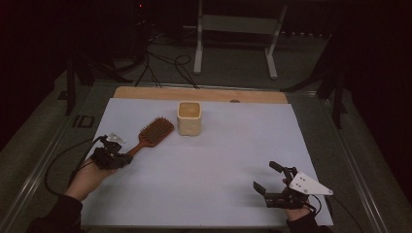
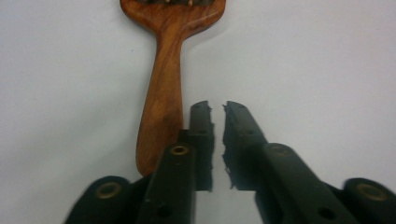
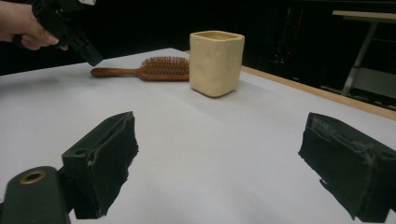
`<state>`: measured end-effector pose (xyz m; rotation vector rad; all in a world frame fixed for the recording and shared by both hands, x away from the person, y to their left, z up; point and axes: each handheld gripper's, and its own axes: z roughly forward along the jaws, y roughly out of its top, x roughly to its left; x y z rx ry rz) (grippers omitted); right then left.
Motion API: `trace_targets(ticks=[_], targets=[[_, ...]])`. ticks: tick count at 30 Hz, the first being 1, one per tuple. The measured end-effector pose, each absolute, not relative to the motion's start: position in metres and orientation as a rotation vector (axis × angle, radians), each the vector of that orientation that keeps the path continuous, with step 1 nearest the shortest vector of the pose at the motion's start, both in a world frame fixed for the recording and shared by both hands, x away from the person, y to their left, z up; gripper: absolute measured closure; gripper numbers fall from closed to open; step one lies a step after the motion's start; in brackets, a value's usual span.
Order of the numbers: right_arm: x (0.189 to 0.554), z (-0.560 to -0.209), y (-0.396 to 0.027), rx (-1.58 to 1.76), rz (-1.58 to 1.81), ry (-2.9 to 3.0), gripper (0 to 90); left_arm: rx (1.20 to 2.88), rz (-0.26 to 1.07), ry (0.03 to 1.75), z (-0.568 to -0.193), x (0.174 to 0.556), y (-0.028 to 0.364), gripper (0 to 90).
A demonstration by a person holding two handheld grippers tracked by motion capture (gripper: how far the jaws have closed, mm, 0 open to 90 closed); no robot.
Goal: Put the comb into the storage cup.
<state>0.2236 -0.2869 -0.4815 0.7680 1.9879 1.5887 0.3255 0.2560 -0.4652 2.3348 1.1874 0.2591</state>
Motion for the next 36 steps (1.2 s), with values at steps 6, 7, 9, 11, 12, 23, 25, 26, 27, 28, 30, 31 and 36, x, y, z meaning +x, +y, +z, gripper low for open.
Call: trace_targets(ticks=[6, 7, 9, 11, 12, 23, 25, 26, 27, 28, 30, 31, 36], targets=[[0.224, -0.482, -0.286, 0.763, 1.59, 1.992, 10.3, 2.392, 0.218, 1.149, -0.461, 0.329, 0.254, 57.8], [0.224, -0.482, -0.286, 0.76, 1.59, 1.991, 10.4, 2.4, 0.218, 1.13, -0.461, 0.33, 0.253, 53.6], [0.224, -0.482, -0.286, 0.766, 1.592, 1.993, 10.4, 2.384, 0.203, 1.12, -0.461, 0.333, 0.252, 47.0], [0.224, -0.482, -0.286, 0.771, 1.593, 1.995, 10.3, 2.384, 0.192, 1.112, -0.462, 0.334, 0.252, 37.4], [0.224, -0.482, -0.286, 0.77, 1.592, 1.996, 10.3, 2.388, 0.186, 1.112, -0.462, 0.336, 0.251, 37.4], [0.224, -0.482, -0.285, 0.758, 1.591, 2.0, 10.4, 2.443, 0.215, 1.079, -0.458, 0.354, 0.24, 10.1], [0.224, -0.482, -0.285, 0.758, 1.592, 2.002, 10.4, 2.448, 0.219, 1.073, -0.458, 0.357, 0.238, 7.9], [0.224, -0.482, -0.285, 0.76, 1.593, 2.002, 10.4, 2.456, 0.207, 1.064, -0.457, 0.358, 0.238, 6.1], [0.224, -0.483, -0.285, 0.761, 1.594, 2.002, 10.4, 2.457, 0.212, 1.06, -0.458, 0.359, 0.237, 5.4], [0.224, -0.482, -0.285, 0.759, 1.592, 2.003, 10.4, 2.461, 0.205, 1.053, -0.458, 0.361, 0.237, 4.1], [0.224, -0.482, -0.284, 0.757, 1.59, 2.003, 10.4, 2.476, 0.206, 1.061, -0.459, 0.365, 0.235, 0.6], [0.224, -0.483, -0.284, 0.758, 1.592, 2.002, 10.4, 2.48, 0.209, 1.065, -0.459, 0.366, 0.235, 0.6], [0.224, -0.483, -0.284, 0.756, 1.591, 2.002, 10.4, 2.505, 0.193, 1.073, -0.462, 0.375, 0.234, 0.0]])
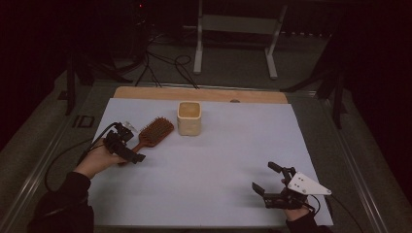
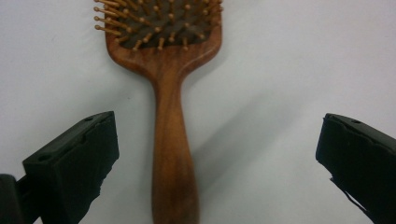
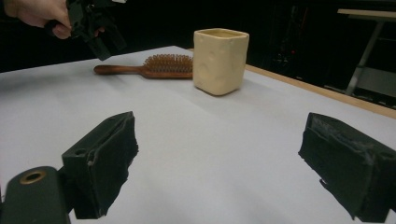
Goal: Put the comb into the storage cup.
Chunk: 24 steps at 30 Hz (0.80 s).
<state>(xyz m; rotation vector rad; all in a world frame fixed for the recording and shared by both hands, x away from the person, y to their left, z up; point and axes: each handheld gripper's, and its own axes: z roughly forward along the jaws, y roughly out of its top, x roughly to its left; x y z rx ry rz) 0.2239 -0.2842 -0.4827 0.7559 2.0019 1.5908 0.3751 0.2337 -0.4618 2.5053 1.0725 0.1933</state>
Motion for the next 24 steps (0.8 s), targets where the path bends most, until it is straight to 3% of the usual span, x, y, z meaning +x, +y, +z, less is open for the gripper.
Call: trace_targets(ticks=[18, 24], targets=[[0.224, -0.483, -0.285, 0.756, 1.591, 2.008, 10.4, 2.594, 0.183, 0.992, -0.475, 0.398, 0.228, 4.1], [0.224, -0.483, -0.284, 0.752, 1.593, 2.008, 10.4, 2.613, 0.171, 0.99, -0.478, 0.403, 0.23, 13.5]])
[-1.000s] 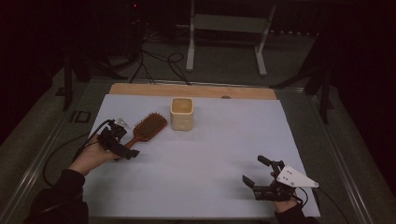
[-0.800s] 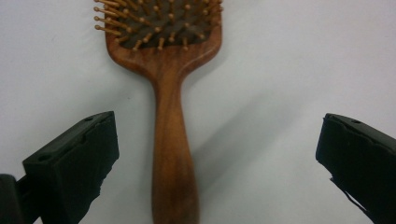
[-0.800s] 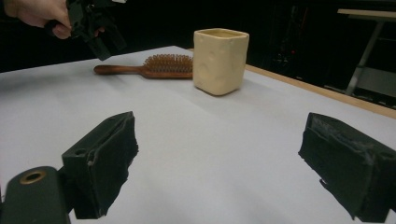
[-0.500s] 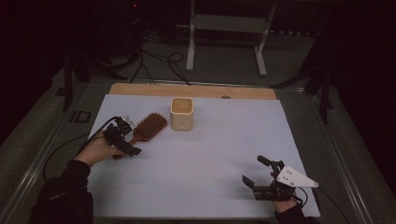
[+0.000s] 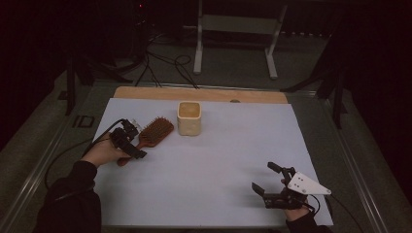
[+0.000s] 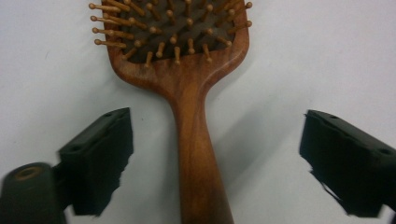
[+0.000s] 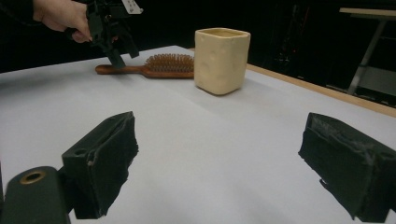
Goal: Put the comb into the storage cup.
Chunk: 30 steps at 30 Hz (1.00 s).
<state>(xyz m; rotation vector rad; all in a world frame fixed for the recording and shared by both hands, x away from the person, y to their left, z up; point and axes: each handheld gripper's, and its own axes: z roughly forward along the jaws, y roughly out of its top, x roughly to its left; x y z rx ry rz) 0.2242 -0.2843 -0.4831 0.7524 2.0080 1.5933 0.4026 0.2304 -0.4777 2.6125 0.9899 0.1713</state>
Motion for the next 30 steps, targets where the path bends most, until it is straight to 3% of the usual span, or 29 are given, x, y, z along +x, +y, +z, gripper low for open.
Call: trace_targets(ticks=[12, 30], targets=[[0.224, -0.483, -0.284, 0.754, 1.593, 2.009, 10.4, 2.655, 0.148, 1.045, -0.485, 0.414, 0.232, 36.6], [0.225, -0.484, -0.285, 0.758, 1.594, 2.01, 10.4, 2.709, 0.104, 1.093, -0.489, 0.427, 0.224, 53.5]])
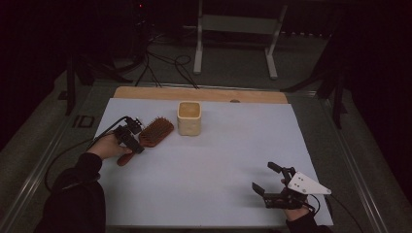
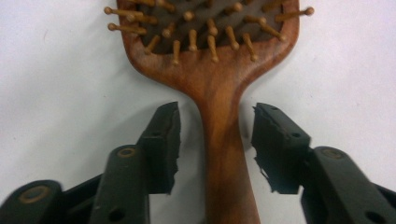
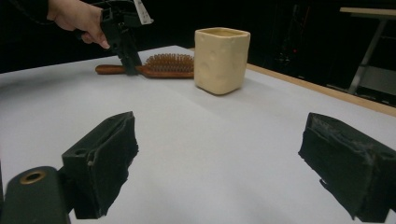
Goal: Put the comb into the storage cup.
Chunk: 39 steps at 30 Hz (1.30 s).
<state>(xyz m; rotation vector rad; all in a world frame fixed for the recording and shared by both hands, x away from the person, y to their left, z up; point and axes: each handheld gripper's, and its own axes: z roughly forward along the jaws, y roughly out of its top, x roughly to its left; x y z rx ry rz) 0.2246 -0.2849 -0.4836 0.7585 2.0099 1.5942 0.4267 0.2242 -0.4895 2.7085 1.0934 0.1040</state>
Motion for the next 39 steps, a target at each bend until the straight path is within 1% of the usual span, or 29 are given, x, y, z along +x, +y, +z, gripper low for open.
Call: trace_targets(ticks=[2, 4, 5, 9, 16, 21, 28, 39], targets=[[0.225, -0.483, -0.285, 0.757, 1.595, 2.011, 10.4, 2.714, 0.101, 1.088, -0.491, 0.428, 0.223, 56.3], [0.225, -0.483, -0.285, 0.755, 1.596, 2.008, 10.4, 2.719, 0.098, 1.089, -0.491, 0.428, 0.222, 56.9], [0.225, -0.484, -0.285, 0.757, 1.599, 2.009, 10.4, 2.721, 0.098, 1.081, -0.491, 0.429, 0.221, 59.9], [0.225, -0.483, -0.285, 0.755, 1.597, 2.009, 10.4, 2.727, 0.083, 1.09, -0.491, 0.43, 0.22, 62.9], [0.224, -0.483, -0.284, 0.749, 1.593, 2.011, 10.4, 2.742, 0.071, 1.146, -0.491, 0.431, 0.216, 65.3], [0.224, -0.483, -0.284, 0.75, 1.593, 2.012, 10.4, 2.694, 0.072, 1.192, -0.492, 0.43, 0.219, 72.6], [0.224, -0.483, -0.284, 0.753, 1.592, 2.015, 10.4, 2.68, 0.088, 1.22, -0.492, 0.428, 0.219, 73.3], [0.225, -0.483, -0.285, 0.759, 1.593, 2.004, 10.4, 2.573, 0.147, 1.255, -0.493, 0.418, 0.225, 73.4]])
